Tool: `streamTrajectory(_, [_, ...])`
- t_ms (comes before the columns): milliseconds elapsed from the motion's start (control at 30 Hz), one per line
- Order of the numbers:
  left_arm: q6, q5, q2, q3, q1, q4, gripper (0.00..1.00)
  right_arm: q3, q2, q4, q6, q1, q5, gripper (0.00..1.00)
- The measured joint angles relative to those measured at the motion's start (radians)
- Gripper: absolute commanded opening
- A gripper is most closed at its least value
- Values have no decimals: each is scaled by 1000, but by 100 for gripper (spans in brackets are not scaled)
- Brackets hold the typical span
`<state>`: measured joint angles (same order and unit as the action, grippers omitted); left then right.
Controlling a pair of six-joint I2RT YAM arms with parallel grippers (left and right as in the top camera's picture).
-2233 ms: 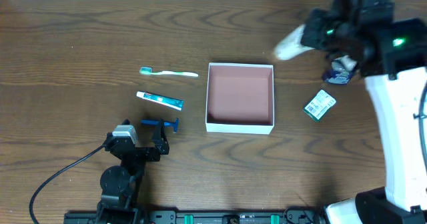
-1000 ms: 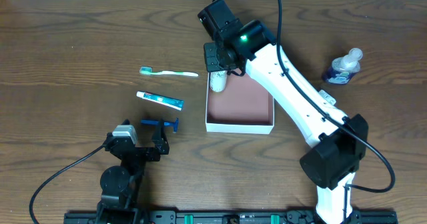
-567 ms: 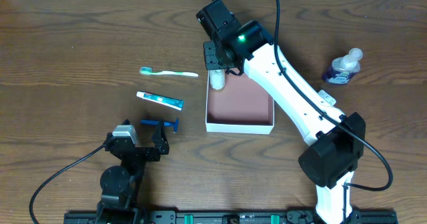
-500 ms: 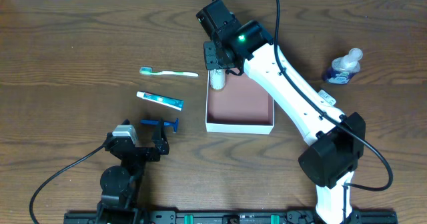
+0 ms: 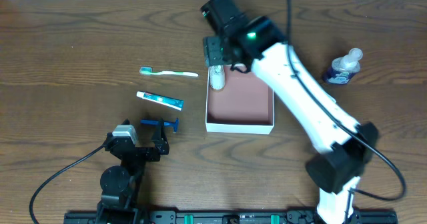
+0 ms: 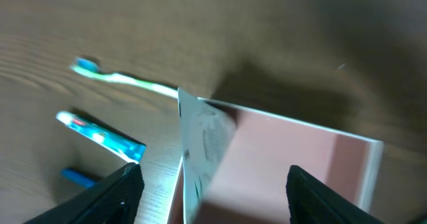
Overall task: Pack container
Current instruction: 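Open the right gripper, release the tube, move toward the soap pump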
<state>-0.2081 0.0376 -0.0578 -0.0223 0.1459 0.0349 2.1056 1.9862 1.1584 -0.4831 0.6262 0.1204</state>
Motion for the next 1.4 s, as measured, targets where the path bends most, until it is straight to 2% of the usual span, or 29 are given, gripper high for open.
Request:
streamTrajectory(133, [0,0,0,0,0,0,98,43,-137,69,21,-71,14,78])
streamTrajectory(233, [0,0,0,0,0,0,98,61,-233,128,36,-166,43,87])
streamTrajectory(400, [0,0,0,0,0,0,98,74,-283,214,60,-348,71,89])
streamTrajectory(633, [0,0,0,0,0,0,98,21,-207,244,37,-549,66,88])
streamTrajectory(1100, [0,0,0,0,0,0,98,-7,13,254,-80,-776,3,86])
streamTrajectory(1267, [0,0,0,0,0,0,98,-7,70,240,-96,-809,-25,84])
streamTrajectory(1400, [0,0,0,0,0,0,98,-7,114,220,-105,-810,-42,78])
